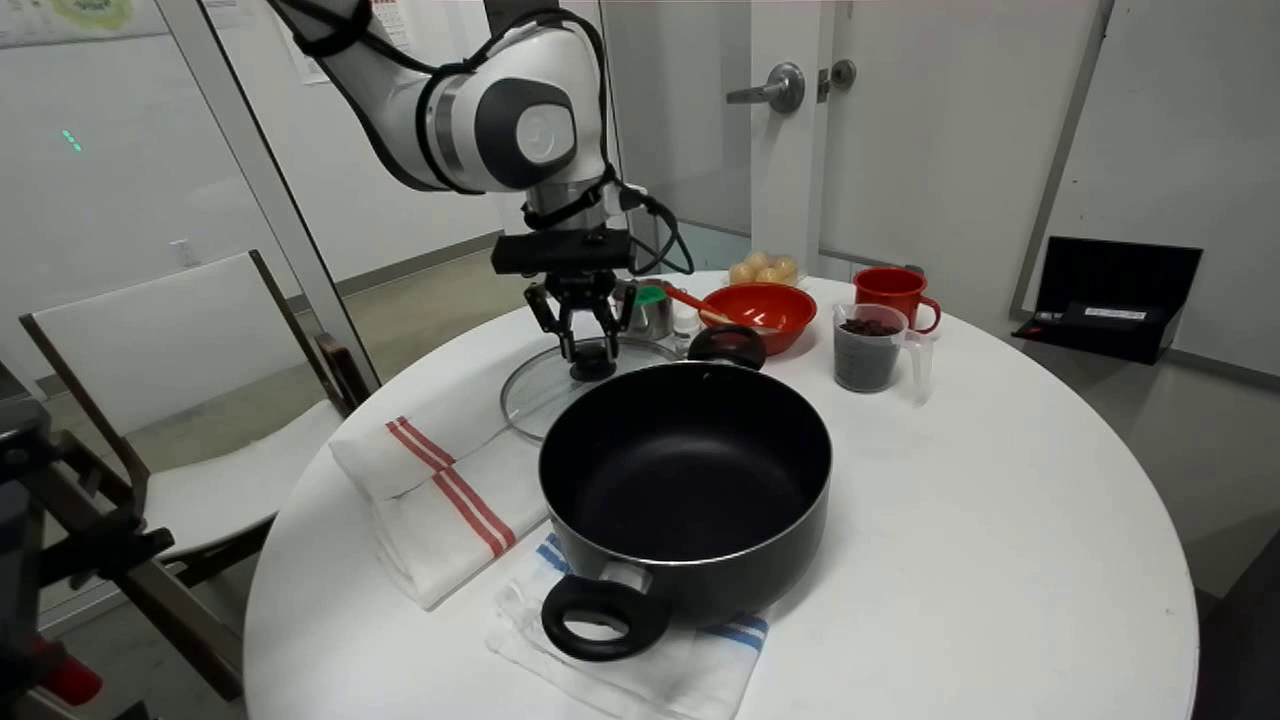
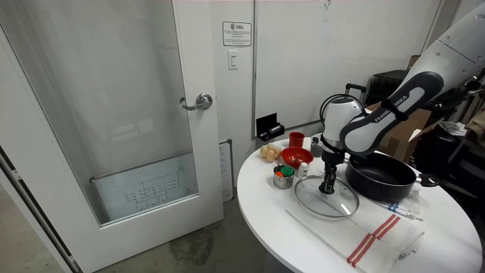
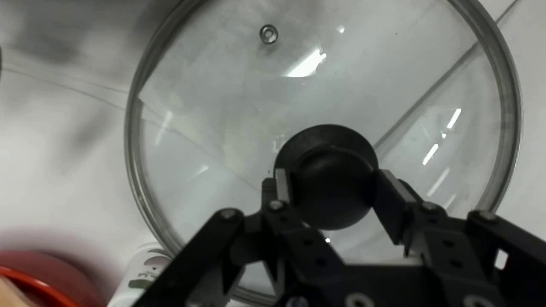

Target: Remove the lid from the black pot.

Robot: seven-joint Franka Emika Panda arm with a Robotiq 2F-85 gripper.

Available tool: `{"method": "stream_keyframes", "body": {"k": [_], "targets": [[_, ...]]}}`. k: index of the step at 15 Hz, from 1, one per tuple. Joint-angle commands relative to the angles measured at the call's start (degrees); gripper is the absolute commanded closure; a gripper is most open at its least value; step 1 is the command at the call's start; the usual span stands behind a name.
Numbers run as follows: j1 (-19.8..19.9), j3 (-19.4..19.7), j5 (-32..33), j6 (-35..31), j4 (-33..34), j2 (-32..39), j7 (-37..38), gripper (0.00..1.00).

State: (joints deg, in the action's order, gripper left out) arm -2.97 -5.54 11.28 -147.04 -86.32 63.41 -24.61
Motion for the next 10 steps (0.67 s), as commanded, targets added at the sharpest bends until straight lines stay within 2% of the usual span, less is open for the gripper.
{"method": "stream_keyframes", "body": {"k": [1, 10], "targets": [[-1.15, 0.36, 0.43, 0.85, 1.31, 0.13, 2.73, 0.75], [-0.06, -1.25, -0.83, 1.60, 0.05, -0.71, 3.64, 0.75]]}}
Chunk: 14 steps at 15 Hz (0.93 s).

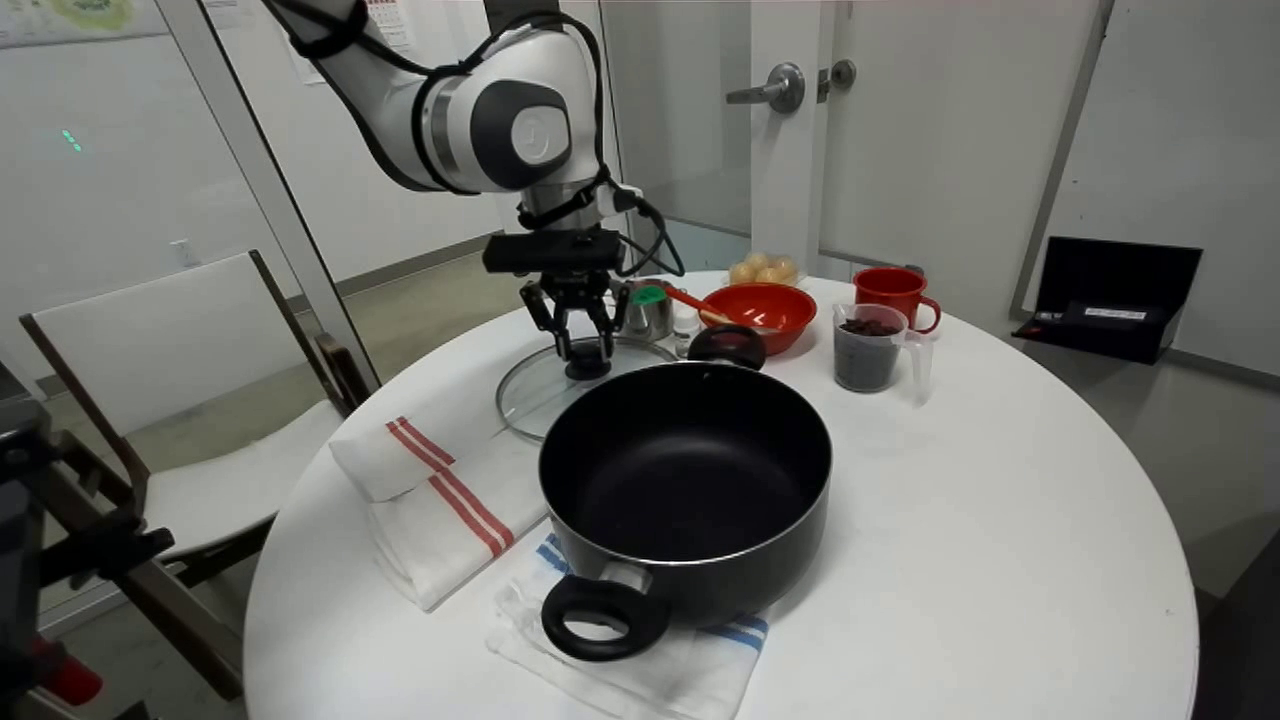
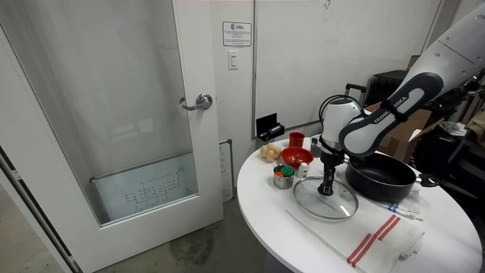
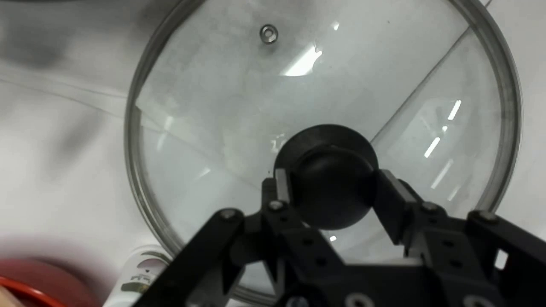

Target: Remove the lid from the black pot.

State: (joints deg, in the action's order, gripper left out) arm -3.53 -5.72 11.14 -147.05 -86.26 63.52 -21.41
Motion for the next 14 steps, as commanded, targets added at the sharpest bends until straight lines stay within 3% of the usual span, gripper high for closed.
{"method": "stream_keyframes", "body": {"k": [1, 2, 4, 7, 14], "targets": [[0.58, -1.18, -0.76, 1.72, 0.03, -0.81, 0.41, 0.70], [0.59, -1.18, -0.82, 1.75, 0.12, -0.78, 0.52, 0.25], [0.68, -1.31, -0.97, 1.65, 0.05, -0.91, 0.46, 0.19], [1.00, -1.75, -1.29, 1.14, -0.38, -1.77, 0.43, 0.01], [2.82, -3.85, -2.80, 0.45, -4.92, -8.62, 0.05, 0.00]]}}
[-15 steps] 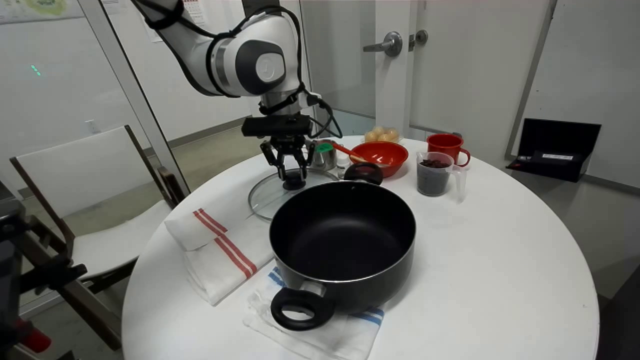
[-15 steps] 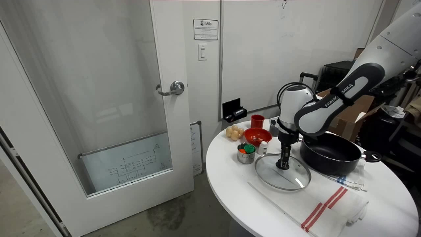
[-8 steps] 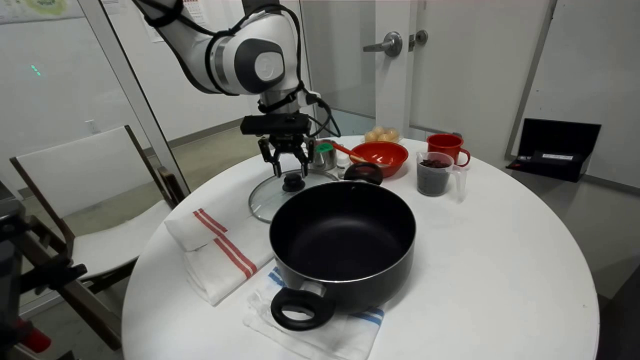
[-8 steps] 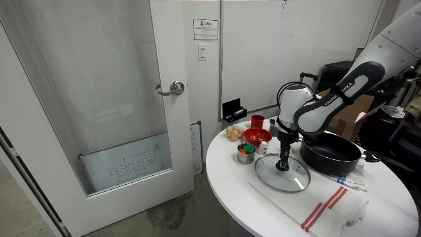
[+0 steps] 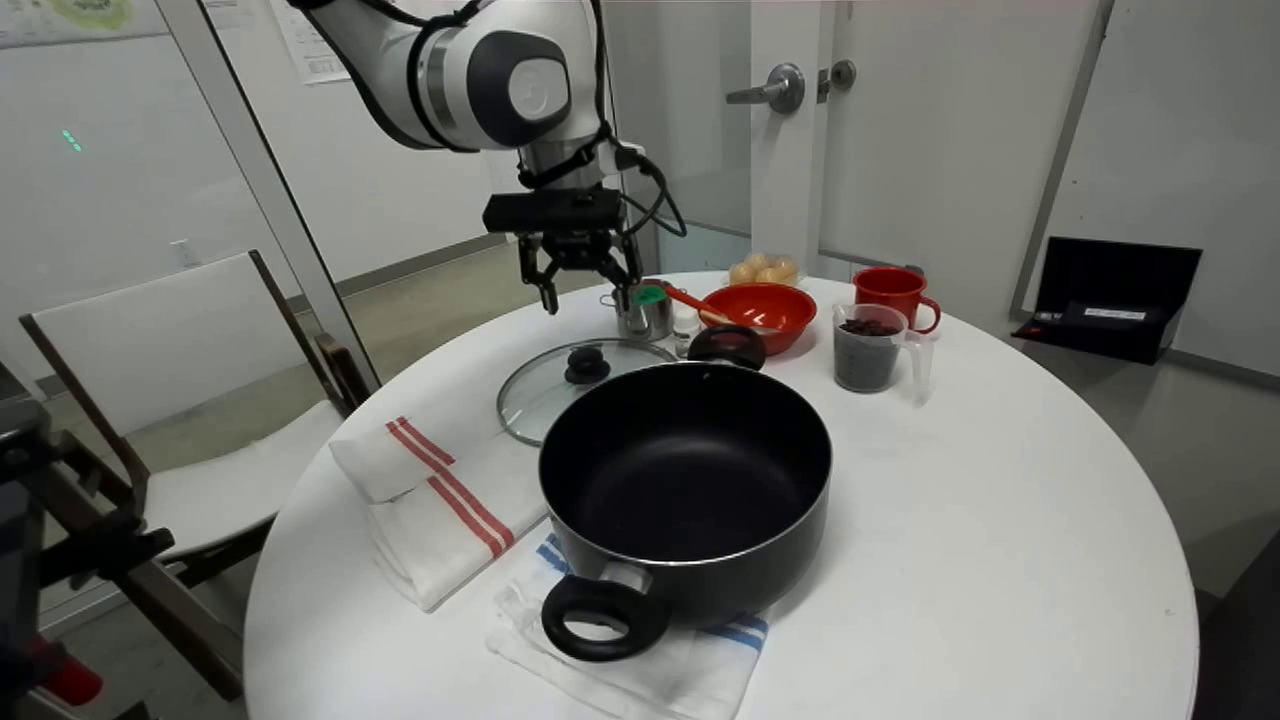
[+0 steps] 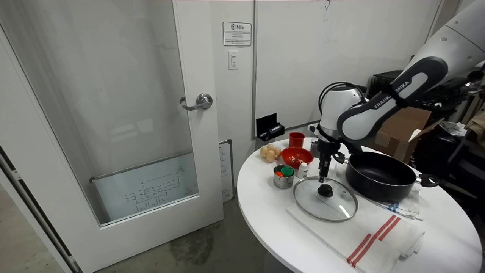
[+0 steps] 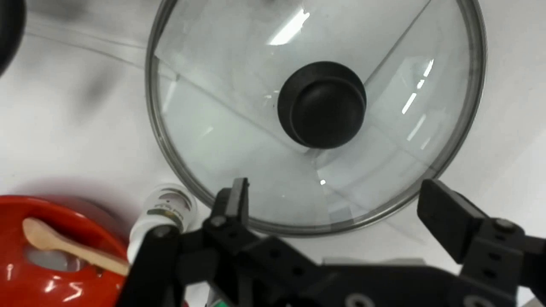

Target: Remove the lid from the black pot.

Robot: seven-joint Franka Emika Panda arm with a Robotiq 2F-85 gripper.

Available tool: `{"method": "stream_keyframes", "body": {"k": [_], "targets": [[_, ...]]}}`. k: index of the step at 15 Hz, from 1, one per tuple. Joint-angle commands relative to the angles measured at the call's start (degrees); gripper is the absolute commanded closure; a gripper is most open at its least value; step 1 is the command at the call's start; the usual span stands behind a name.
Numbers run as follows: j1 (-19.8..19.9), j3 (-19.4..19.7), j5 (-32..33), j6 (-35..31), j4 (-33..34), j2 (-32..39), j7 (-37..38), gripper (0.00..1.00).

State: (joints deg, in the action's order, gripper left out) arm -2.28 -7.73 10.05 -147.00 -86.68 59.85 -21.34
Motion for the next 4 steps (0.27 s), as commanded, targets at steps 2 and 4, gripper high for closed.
{"method": "stream_keyframes", "body": {"k": [2, 4], "targets": [[2.22, -2.51, -2.50, 0.23, -7.90, -8.61, 0.13, 0.00], [2.79, -2.89, -3.15, -0.37, -11.50, -12.32, 0.04, 0.00]]}}
